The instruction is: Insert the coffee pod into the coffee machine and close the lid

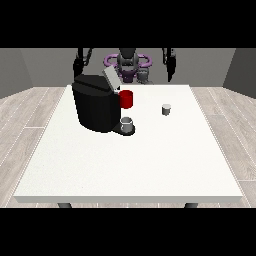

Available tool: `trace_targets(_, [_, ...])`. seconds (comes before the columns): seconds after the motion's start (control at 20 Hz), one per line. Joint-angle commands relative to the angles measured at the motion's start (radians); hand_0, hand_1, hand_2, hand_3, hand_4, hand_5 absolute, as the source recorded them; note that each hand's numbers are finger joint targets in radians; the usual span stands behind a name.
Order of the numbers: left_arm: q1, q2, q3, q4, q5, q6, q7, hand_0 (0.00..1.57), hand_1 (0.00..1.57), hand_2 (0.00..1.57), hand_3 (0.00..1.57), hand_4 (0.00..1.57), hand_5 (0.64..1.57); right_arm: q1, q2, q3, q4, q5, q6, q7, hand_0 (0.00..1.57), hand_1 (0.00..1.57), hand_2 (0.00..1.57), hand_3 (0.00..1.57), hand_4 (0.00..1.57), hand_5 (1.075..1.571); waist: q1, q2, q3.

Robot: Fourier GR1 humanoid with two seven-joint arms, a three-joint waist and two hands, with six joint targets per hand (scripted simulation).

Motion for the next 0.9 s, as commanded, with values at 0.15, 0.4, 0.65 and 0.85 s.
trace_targets(0.15, [-0.005,0.135,-0.021,0.035,-0.093,-0.113,-0.096,0.0,0.0,0.0,0.0,0.0,1.571,-0.002,0.002,0.013,0.007,0.003,0.033,-0.051,0.0,0.0,0.0,0.0,0.0,1.571,0.009,-0.013,0.0014])
trace_targets(0.4, [-0.11,0.335,0.035,0.103,-0.175,-0.19,-0.108,0.0,0.0,0.0,0.0,0.0,1.571,-0.113,0.009,-0.009,-0.043,0.109,-0.118,-0.046,0.0,0.0,0.0,0.0,0.0,1.571,-0.045,0.057,0.0006])
trace_targets(0.65, [-0.267,0.389,0.079,0.224,-0.193,-0.223,-0.041,0.0,0.0,0.0,0.0,0.0,1.571,-0.17,0.027,0.04,-0.044,0.186,-0.155,-0.019,0.0,0.0,0.0,0.0,0.0,1.571,-0.093,0.125,0.0011])
trace_targets(0.85, [-0.339,0.408,0.043,0.291,-0.273,-0.232,-0.017,0.0,0.0,0.0,0.0,0.0,1.571,-0.218,0.063,0.053,-0.023,0.187,-0.167,-0.069,0.0,0.0,0.0,0.0,0.0,1.571,-0.109,0.171,0.0018])
